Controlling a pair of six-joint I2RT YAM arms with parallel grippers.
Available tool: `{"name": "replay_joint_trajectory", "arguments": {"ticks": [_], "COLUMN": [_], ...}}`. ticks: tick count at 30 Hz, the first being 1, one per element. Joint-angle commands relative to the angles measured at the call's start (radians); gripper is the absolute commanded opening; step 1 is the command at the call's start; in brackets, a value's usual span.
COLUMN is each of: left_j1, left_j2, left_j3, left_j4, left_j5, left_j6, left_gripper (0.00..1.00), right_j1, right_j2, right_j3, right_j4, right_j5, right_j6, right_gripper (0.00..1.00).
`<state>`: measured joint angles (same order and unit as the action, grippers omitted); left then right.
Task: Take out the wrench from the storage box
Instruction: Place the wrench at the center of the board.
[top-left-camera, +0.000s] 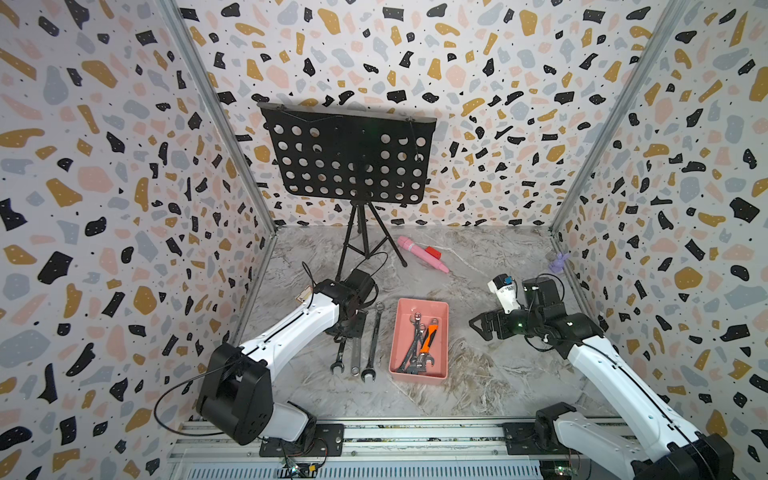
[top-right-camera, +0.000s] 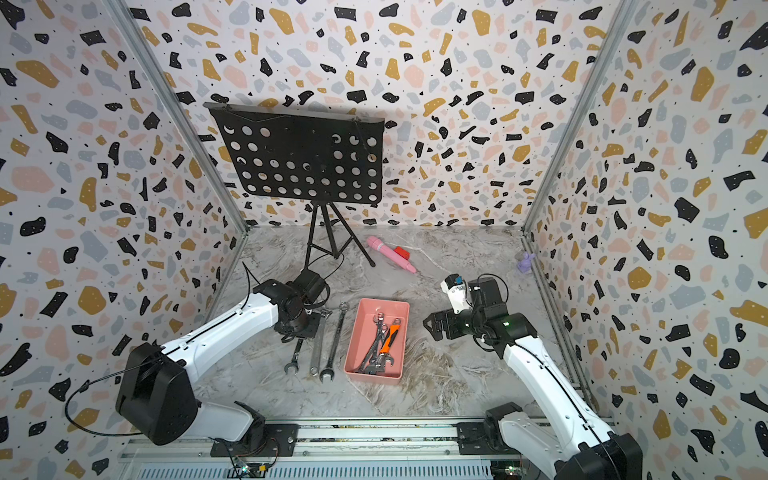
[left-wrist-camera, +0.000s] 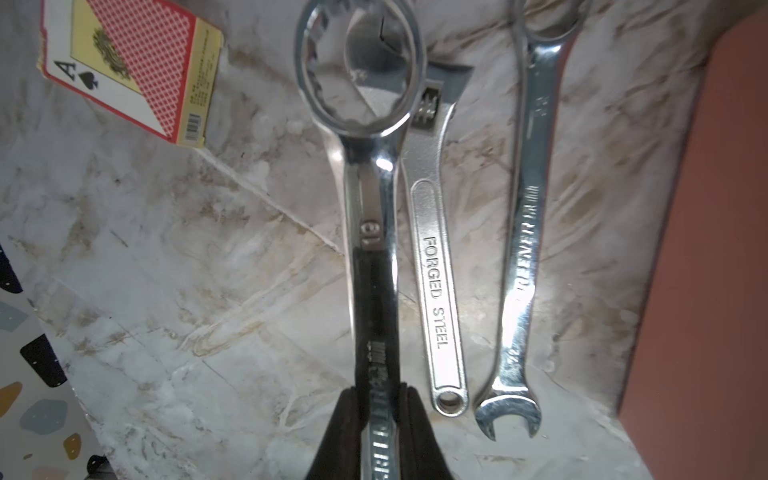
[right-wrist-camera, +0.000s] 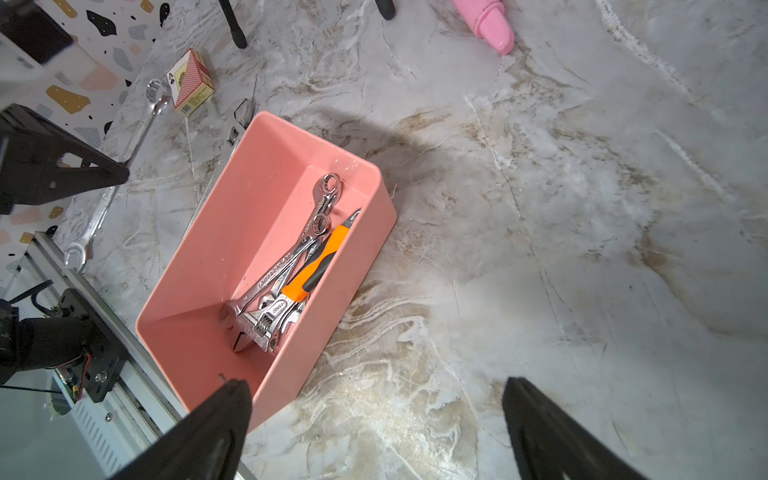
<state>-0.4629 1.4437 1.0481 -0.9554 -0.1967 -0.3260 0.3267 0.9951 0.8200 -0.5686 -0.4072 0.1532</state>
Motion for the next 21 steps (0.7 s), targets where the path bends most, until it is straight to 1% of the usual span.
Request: {"name": "replay_joint_trajectory", "arguments": {"ticks": [1,5,11,16,21], "left_j1": [0.041,0.082,0.109,0.132,0.148], "left_j2": [0.019,0.088,0.173,0.209,0.238], "left_j3": [-0.029,-0.066,-0.071,-0.051,-0.048], "left_j4": [0.100,0.170,0.228,0.231,0.227], "left_j5": [-0.010,0.005,-0.029,-0.021,0.014], "left_j6": [0.083,0.101,0.116,0.116,0.108], "left_gripper": [0.00,0.00,0.00,0.00,0.00], "right_j1": [-0.001,0.000,0.000,0.000,0.000], "right_j2": [-0.013,-0.012,-0.013,-0.012,-0.004], "right_j3": [0.042,0.045,0.052,0.057,0.061], "right_j4": [-0.018,-0.025,-0.044,-0.048,-0.044], "right_j5": [0.005,0.014,0.035,0.038,0.035], "right_j6": [-0.005,-0.010,-0.026,-0.028,-0.024], "right_gripper": [1.00,1.00,1.00,1.00,1.00]}}
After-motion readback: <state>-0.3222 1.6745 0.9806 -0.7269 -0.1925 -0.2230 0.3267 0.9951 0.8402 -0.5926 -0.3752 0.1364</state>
